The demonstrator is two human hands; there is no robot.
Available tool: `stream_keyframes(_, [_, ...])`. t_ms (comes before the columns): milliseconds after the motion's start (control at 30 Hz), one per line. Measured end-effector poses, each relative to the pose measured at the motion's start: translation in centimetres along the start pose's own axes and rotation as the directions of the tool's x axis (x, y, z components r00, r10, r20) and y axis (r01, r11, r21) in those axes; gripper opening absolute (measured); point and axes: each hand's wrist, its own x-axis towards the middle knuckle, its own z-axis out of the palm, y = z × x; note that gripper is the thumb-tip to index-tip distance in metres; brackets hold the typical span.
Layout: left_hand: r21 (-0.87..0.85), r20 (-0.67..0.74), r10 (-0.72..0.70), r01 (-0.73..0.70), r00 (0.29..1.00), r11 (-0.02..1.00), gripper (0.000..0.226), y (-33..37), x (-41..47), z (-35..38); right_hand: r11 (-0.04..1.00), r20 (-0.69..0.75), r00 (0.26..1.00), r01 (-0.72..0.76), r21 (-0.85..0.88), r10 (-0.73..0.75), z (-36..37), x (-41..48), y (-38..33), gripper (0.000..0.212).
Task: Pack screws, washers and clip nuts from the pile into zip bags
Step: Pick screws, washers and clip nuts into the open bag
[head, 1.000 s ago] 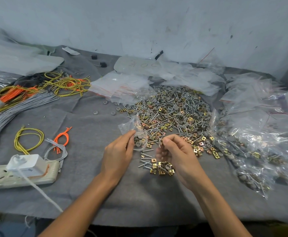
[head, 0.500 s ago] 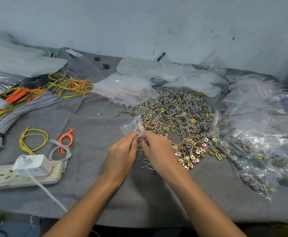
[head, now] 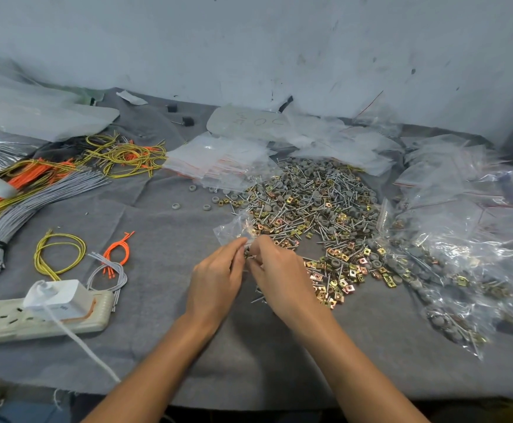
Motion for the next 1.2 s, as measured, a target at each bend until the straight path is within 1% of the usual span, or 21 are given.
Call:
stream_keyframes(67, [0.001, -0.002, 0.004, -0.004, 1.000, 1.000, 0.027, -0.1, 0.0, 0.0, 0.999, -0.028, 0.999, -0.014, 0.046, 0.015, -0.3, -0.2, 0.2, 0.010])
stream_keyframes(133, [-0.006, 0.001, 0.016, -0.016, 1.000, 1.000, 0.026, -0.2, 0.0, 0.0, 0.988, -0.104, 0.992, -0.062, 0.143, 0.078, -1.3, -0.3, 1.1, 0.004])
stream_keyframes(167, [-0.008, 0.002, 0.024, -0.024, 1.000, 1.000, 0.025, -0.2, 0.0, 0.0, 0.982, -0.147, 0.983, -0.086, 0.167, 0.111, -2.0, -0.1, 1.9, 0.005])
stream_keyframes(233, [-0.008, 0.003, 0.035, -0.035, 0.999, 0.999, 0.025, -0.2, 0.0, 0.0, 0.975, -0.173, 0.968, -0.157, 0.156, 0.183, -3.6, 0.4, 3.9, 0.005])
stream_keyframes(300, [-0.012, 0.003, 0.044, -0.044, 0.999, 0.999, 0.026, -0.2, 0.0, -0.1, 0.971, -0.102, 0.966, -0.229, 0.072, 0.236, -4.7, 1.2, 5.9, 0.007])
stream_keyframes(367, [-0.015, 0.005, 0.046, -0.046, 0.999, 0.999, 0.027, -0.2, 0.0, -0.1, 0.968, 0.039, 0.967, -0.250, -0.032, 0.251, -4.9, 2.0, 7.1, 0.013])
stream_keyframes(433, [-0.018, 0.006, 0.042, -0.042, 0.999, 0.999, 0.027, -0.1, 0.1, -0.1, 0.970, 0.156, 0.959, -0.229, -0.075, 0.239, -4.3, 2.7, 7.3, 0.017])
stream_keyframes(500, [-0.017, 0.004, 0.044, -0.044, 0.999, 0.999, 0.027, -0.1, 0.0, -0.2, 0.974, 0.198, 0.954, -0.211, -0.082, 0.223, -3.5, 3.1, 7.3, 0.015])
stream_keyframes(633, [-0.018, 0.018, 0.036, -0.036, 0.999, 0.999, 0.027, 0.1, 0.0, -0.3, 0.984, 0.162, 0.970, -0.176, -0.039, 0.180, -2.5, 3.2, 7.2, 0.009])
stream_keyframes(733, [-0.017, 0.024, 0.035, -0.035, 0.999, 0.999, 0.028, 0.1, 0.0, -0.3, 0.989, 0.184, 0.973, -0.131, -0.067, 0.141, -2.0, 2.9, 6.9, 0.013])
stream_keyframes(900, [-0.017, 0.022, 0.039, -0.039, 0.999, 0.999, 0.028, 0.1, 0.0, -0.4, 0.987, 0.176, 0.981, -0.053, -0.153, 0.080, -1.3, 2.4, 6.7, 0.018])
stream_keyframes(967, [-0.020, 0.020, 0.041, -0.041, 0.999, 0.999, 0.028, 0.1, 0.0, -0.4, 0.985, 0.168, 0.982, -0.063, -0.158, 0.090, -1.4, 2.1, 6.6, 0.024])
stream_keyframes(1067, [-0.027, 0.026, 0.041, -0.041, 0.999, 0.999, 0.028, 0.1, 0.0, -0.3, 0.992, 0.104, 0.989, -0.092, -0.087, 0.101, -1.9, 1.3, 6.3, 0.025])
stream_keyframes(1133, [-0.027, 0.031, 0.037, -0.036, 0.999, 0.999, 0.029, 0.1, -0.1, -0.3, 0.993, 0.065, 0.991, -0.120, 0.021, 0.119, -2.1, 0.6, 5.9, 0.026])
stream_keyframes(1200, [-0.027, 0.030, 0.033, -0.033, 0.999, 0.999, 0.029, 0.1, 0.0, -0.3, 0.976, 0.056, 0.988, -0.150, 0.160, 0.143, -2.2, -0.2, 5.5, 0.030])
